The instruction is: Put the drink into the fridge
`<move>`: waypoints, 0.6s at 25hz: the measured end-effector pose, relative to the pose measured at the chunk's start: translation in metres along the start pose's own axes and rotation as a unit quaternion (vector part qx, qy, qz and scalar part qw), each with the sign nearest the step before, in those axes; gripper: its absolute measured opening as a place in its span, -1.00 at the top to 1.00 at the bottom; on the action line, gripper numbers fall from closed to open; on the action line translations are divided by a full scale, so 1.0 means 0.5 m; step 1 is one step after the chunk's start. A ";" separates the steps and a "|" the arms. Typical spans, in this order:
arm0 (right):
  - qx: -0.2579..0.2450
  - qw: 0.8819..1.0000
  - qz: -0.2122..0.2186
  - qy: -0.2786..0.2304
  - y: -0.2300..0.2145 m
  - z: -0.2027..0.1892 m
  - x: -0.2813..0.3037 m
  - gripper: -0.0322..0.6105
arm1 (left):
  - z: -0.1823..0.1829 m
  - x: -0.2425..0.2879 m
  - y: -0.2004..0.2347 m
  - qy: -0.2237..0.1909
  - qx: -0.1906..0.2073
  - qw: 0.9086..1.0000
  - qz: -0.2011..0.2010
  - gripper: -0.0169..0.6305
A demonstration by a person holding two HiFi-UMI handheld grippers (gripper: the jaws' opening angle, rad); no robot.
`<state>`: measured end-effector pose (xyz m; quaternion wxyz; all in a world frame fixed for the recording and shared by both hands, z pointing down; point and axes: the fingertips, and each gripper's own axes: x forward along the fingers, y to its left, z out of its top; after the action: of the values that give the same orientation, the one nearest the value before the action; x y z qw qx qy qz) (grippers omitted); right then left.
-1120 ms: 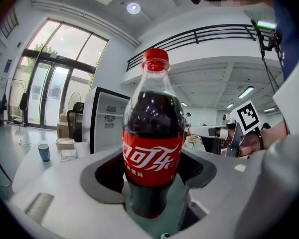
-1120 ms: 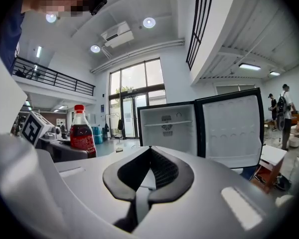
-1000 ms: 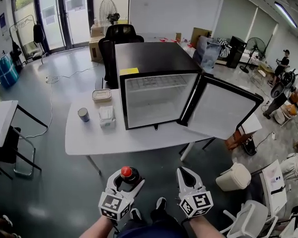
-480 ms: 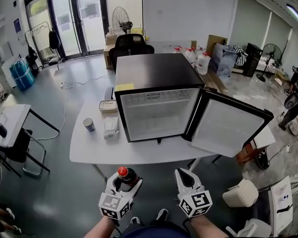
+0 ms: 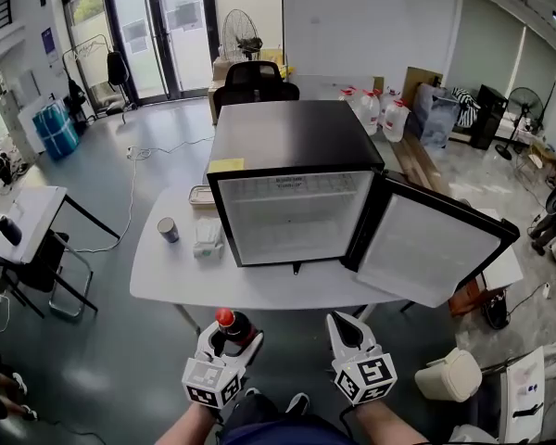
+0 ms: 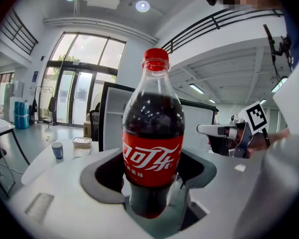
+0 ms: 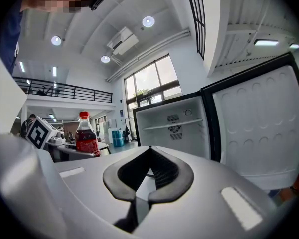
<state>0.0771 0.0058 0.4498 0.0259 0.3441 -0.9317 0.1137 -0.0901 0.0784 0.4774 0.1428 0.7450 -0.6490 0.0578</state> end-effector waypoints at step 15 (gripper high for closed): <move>-0.008 0.999 -0.026 0.019 -0.082 -0.007 0.090 0.88 | 0.005 0.152 0.049 0.014 0.003 1.000 -0.018 -0.03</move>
<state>0.0691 -0.0520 0.4668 0.0491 0.3662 -0.9225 0.1115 -0.1030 0.0025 0.4989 0.1511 0.7559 -0.6334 0.0674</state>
